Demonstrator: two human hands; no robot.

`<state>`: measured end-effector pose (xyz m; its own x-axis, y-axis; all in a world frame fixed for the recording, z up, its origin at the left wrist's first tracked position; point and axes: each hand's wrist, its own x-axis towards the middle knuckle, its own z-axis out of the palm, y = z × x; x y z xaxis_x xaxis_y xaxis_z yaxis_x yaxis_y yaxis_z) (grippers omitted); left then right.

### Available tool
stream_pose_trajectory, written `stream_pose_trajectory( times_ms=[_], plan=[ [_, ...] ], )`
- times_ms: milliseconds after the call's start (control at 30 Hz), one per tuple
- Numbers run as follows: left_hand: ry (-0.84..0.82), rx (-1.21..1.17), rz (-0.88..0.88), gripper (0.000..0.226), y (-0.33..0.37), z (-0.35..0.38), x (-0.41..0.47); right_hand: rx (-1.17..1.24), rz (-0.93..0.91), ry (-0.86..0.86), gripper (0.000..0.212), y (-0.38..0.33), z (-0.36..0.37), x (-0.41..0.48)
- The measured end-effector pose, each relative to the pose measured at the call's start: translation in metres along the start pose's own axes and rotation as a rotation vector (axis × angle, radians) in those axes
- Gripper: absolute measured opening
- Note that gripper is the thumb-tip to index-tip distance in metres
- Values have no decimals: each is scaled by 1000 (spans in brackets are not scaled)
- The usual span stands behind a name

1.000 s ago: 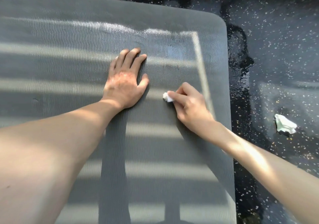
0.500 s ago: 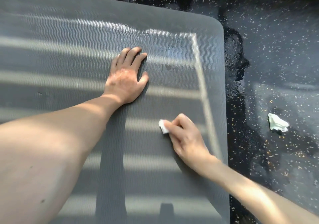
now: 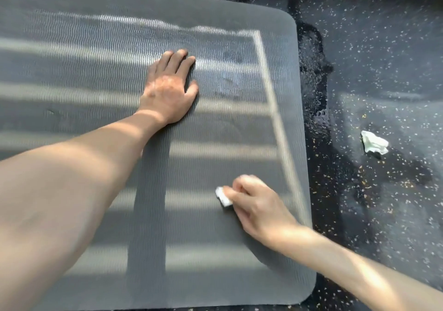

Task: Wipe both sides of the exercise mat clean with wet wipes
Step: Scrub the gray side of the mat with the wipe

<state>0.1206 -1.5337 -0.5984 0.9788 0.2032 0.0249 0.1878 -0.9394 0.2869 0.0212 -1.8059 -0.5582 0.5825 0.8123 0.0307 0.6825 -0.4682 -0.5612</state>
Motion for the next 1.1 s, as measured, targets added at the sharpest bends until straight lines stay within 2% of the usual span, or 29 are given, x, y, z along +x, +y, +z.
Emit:
stream_pose_trajectory(
  times_ms=[67,167,233,300,367,433,500,567,633,667,767,800,867,900,933,967,1033,1100],
  plan=[
    [-31,62,-11,54,5,1,-4,-53,-14,46,11,13,-5,24],
    [-97,135,-47,56,15,7,-29,-158,144,184,20,37,-14,74],
    [-79,162,-11,59,23,10,-68,-181,207,185,26,39,-11,76],
    [-73,140,14,63,30,10,-114,-159,166,195,22,19,-1,43],
    [-81,168,48,61,34,14,-159,-93,145,147,22,-4,9,-8],
    [-67,185,51,60,40,15,-189,-45,33,19,22,-27,19,-46],
    [-86,183,4,61,45,16,-199,-4,-2,-28,26,-23,18,-42],
    [-113,175,-25,62,50,14,-201,12,69,100,25,-16,10,-9],
    [-154,184,-31,63,52,12,-206,-157,158,190,24,-4,10,10],
    [-166,190,-20,63,52,13,-211,-153,218,192,22,-7,10,7],
    [-154,203,36,62,51,14,-226,-85,107,83,7,-32,24,-52],
    [-141,205,35,62,51,13,-227,-19,125,-13,9,-45,23,-77],
    [-122,200,17,62,51,13,-228,63,15,-157,13,-54,27,-106],
    [-121,195,13,62,52,13,-227,51,-40,-147,11,-52,26,-103],
    [-121,194,13,62,53,12,-228,34,3,-125,6,-50,22,-92],
    [-117,194,16,62,53,12,-228,-10,55,-25,7,-43,20,-78],
    [-115,186,20,62,52,13,-229,-79,124,104,21,-34,21,-55],
    [-108,158,8,63,50,12,-229,-106,159,106,22,-41,31,-64]
  ],
)
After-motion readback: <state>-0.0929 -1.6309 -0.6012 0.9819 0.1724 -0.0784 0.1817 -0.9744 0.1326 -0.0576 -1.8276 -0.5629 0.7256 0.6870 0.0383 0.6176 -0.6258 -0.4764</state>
